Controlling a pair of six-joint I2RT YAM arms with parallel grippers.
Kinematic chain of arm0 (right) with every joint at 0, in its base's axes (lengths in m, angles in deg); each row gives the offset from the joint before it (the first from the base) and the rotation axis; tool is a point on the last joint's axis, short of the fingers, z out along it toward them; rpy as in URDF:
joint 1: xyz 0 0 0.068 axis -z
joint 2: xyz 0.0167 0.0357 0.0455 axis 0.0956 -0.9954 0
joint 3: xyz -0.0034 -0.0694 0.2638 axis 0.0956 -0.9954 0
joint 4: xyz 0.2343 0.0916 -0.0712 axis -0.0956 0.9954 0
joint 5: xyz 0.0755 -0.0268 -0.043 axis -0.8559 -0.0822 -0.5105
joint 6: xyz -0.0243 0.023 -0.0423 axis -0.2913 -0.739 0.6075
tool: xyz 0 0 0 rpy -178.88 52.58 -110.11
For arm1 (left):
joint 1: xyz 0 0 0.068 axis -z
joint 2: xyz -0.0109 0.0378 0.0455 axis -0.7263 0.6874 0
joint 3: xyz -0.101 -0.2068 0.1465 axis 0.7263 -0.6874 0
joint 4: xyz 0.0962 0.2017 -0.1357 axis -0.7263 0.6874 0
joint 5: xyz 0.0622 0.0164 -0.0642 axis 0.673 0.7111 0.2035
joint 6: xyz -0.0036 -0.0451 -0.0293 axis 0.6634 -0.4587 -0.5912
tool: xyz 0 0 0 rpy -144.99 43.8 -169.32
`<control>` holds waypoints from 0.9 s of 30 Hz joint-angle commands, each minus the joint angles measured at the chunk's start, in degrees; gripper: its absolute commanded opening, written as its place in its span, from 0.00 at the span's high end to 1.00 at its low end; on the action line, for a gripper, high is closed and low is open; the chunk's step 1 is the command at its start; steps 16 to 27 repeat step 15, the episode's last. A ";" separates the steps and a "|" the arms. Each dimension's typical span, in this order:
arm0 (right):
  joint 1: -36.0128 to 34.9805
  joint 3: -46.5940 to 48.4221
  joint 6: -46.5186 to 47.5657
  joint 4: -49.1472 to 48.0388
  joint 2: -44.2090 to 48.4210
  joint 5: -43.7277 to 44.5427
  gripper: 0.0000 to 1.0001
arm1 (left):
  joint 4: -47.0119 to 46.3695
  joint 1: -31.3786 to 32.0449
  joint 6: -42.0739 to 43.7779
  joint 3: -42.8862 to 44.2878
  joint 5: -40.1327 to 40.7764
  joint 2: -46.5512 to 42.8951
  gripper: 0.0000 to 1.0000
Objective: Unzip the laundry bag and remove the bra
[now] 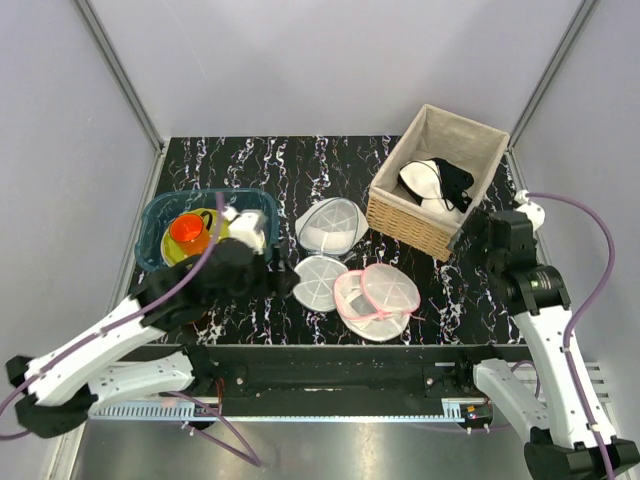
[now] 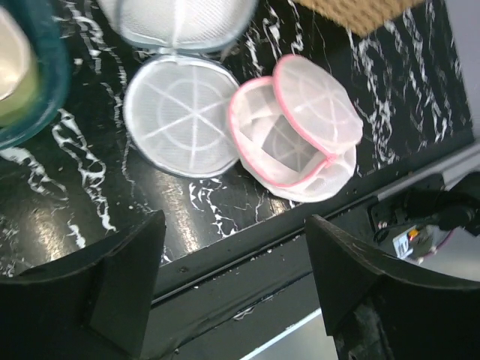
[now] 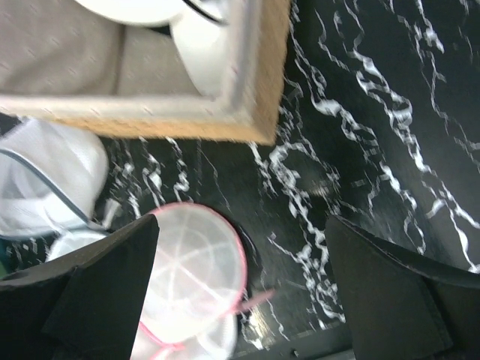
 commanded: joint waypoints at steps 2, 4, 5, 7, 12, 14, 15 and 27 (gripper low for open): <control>-0.39 -3.66 -3.07 6.41 6.21 0.01 0.00 | 2.68 -1.09 -7.71 -8.46 8.43 -12.04 0.21; -0.39 -1.99 -4.12 6.68 7.27 -1.33 0.00 | 3.38 -1.27 -10.25 -11.00 9.04 -15.72 0.20; -0.39 -1.81 -5.08 6.50 7.62 -1.85 0.00 | 3.47 -1.27 -10.96 -11.72 9.57 -16.79 0.20; -0.39 -2.77 -5.88 6.07 7.63 -2.38 0.00 | 3.47 -1.36 -12.71 -13.64 10.36 -19.60 0.18; -0.39 -5.76 -8.17 5.98 6.13 -2.91 0.00 | 3.03 -1.36 -13.08 -14.27 11.33 -21.29 0.17; -0.30 -5.50 -8.52 5.80 6.22 -2.65 0.00 | 3.91 -1.36 -12.90 -13.83 12.03 -20.41 0.17; -0.39 -5.41 -8.78 5.71 6.66 -2.13 0.00 | 4.61 -1.36 -13.34 -13.14 12.64 -19.88 0.17; -0.39 -5.41 -8.78 5.71 6.66 -2.13 0.00 | 4.61 -1.36 -13.34 -13.14 12.64 -19.88 0.17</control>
